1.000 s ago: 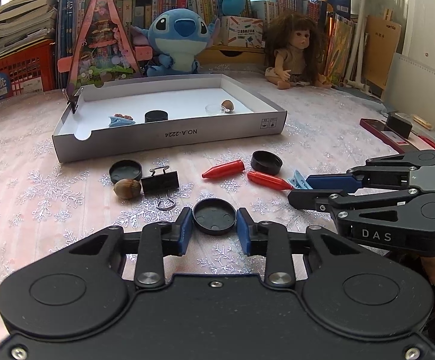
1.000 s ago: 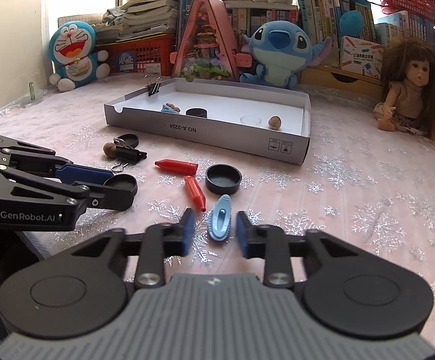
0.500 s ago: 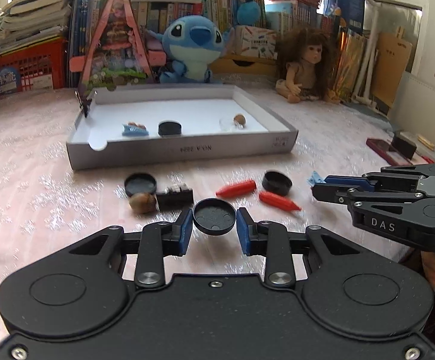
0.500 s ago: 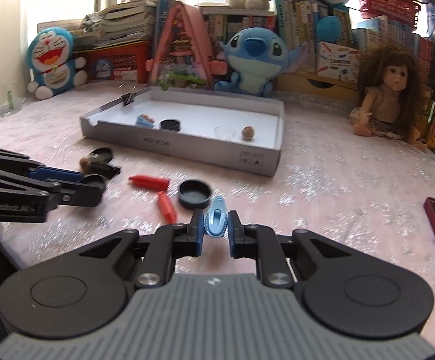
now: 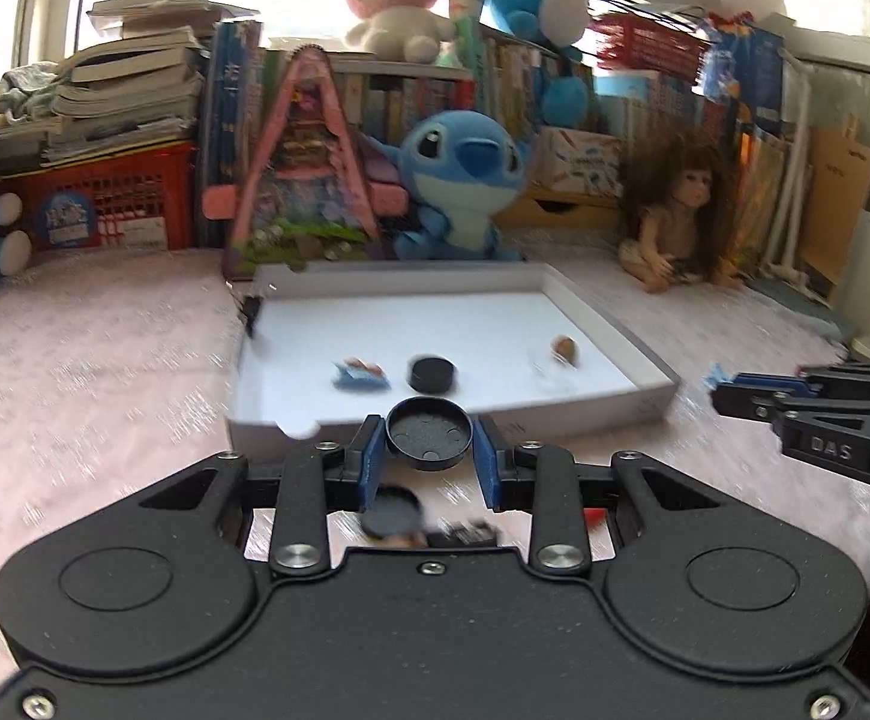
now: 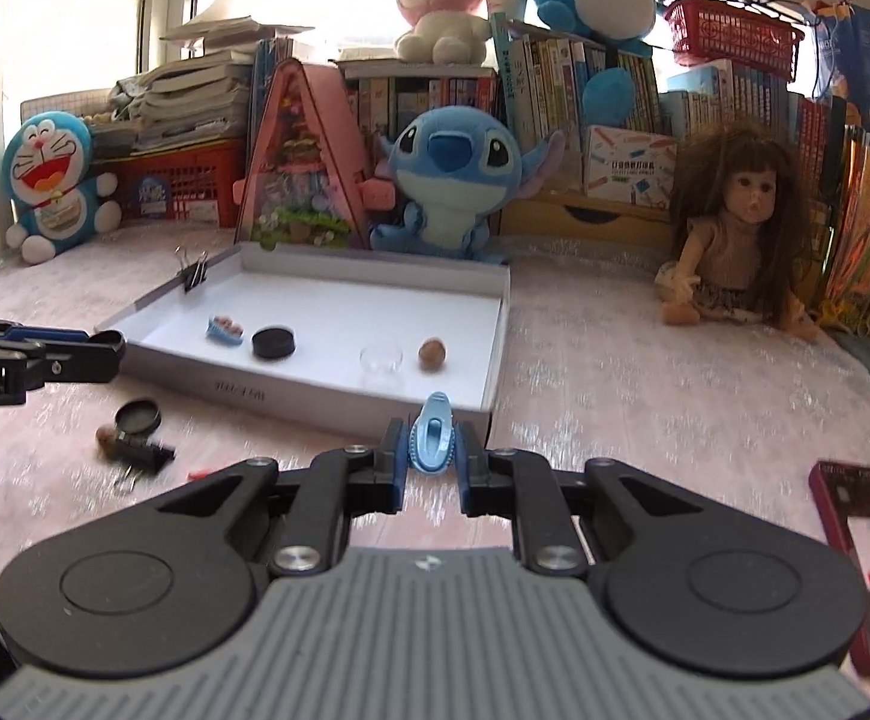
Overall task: Organize rigid objects
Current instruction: 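Carry the black lid and light blue clip over the white tray, then open both grippers to drop the lid and blue clip into the tray, then move both grippers back toward the remaining objects on the table, then grasp the black binder clip with the left gripper while the right gripper grasps a black lid, then carry the binder clip and black lid over the white tray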
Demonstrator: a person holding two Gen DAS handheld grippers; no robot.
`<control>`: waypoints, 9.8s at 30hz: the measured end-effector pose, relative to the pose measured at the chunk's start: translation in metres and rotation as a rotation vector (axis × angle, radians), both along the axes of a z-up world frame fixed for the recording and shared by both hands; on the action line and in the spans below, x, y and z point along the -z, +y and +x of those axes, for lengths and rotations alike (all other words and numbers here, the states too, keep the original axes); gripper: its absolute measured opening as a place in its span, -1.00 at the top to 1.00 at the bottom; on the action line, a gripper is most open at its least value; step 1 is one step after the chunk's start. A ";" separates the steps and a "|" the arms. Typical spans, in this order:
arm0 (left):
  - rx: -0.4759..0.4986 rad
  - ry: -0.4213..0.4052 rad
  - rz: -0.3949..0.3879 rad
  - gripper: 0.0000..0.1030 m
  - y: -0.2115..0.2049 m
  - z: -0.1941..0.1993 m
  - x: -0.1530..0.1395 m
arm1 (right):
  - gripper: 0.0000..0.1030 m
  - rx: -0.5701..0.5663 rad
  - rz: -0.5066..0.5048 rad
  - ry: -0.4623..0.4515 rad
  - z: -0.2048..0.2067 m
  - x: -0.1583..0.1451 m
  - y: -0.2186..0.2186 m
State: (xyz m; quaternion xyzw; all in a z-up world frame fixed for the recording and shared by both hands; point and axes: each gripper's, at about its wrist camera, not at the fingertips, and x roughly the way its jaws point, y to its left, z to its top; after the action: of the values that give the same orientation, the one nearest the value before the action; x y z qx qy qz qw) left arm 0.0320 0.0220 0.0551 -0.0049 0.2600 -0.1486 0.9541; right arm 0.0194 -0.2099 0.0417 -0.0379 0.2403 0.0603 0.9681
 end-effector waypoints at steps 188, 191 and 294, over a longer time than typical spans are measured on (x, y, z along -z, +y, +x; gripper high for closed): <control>0.008 0.144 0.022 0.43 -0.021 -0.022 0.050 | 0.02 -0.135 0.013 0.154 0.005 0.038 0.027; 0.006 0.147 0.018 0.43 -0.020 -0.022 0.049 | 0.13 -0.142 0.009 0.154 0.005 0.037 0.028; -0.234 0.308 0.062 0.43 -0.017 0.231 0.032 | 0.28 0.044 0.109 0.366 0.213 0.017 -0.006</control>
State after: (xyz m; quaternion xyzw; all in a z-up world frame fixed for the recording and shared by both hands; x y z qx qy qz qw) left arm 0.2628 0.0046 0.0234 -0.0286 0.4049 -0.0262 0.9135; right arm 0.2329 -0.2158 0.0244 0.0313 0.4094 0.0577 0.9100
